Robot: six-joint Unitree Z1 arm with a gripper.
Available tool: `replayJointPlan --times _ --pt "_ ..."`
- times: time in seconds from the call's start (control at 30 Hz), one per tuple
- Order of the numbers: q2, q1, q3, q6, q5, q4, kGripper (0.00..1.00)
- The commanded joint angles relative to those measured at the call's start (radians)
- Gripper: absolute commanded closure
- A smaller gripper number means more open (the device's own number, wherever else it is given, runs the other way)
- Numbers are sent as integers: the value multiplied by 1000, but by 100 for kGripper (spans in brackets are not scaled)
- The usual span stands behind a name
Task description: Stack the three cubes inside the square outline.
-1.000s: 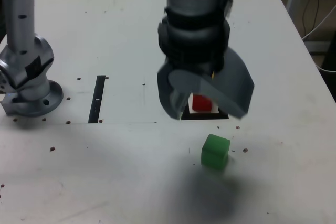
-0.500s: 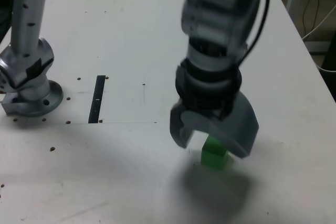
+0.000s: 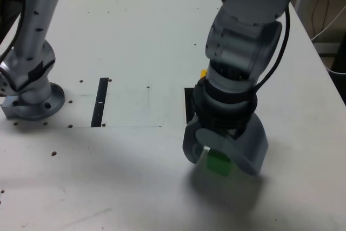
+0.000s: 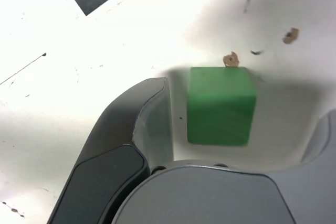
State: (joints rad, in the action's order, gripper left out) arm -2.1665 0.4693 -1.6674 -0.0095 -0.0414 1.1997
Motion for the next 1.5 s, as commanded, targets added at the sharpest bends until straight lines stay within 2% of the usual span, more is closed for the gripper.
replayJointPlan --times 0.0,0.23,0.47,0.63,0.83,1.1,1.3,1.47 --pt "-6 -7 8 0 10 -3 16" --pt "-7 -15 12 -16 20 -7 40" --pt "-11 -15 6 -17 18 -16 48" --pt "-18 -15 2 -17 11 -19 59" --pt "-26 -15 3 -17 6 -19 66" --pt "-6 -15 -20 -17 -14 -6 92" --pt "29 -15 -44 -17 -36 62 96" --pt "144 -15 -61 -17 -73 148 95"
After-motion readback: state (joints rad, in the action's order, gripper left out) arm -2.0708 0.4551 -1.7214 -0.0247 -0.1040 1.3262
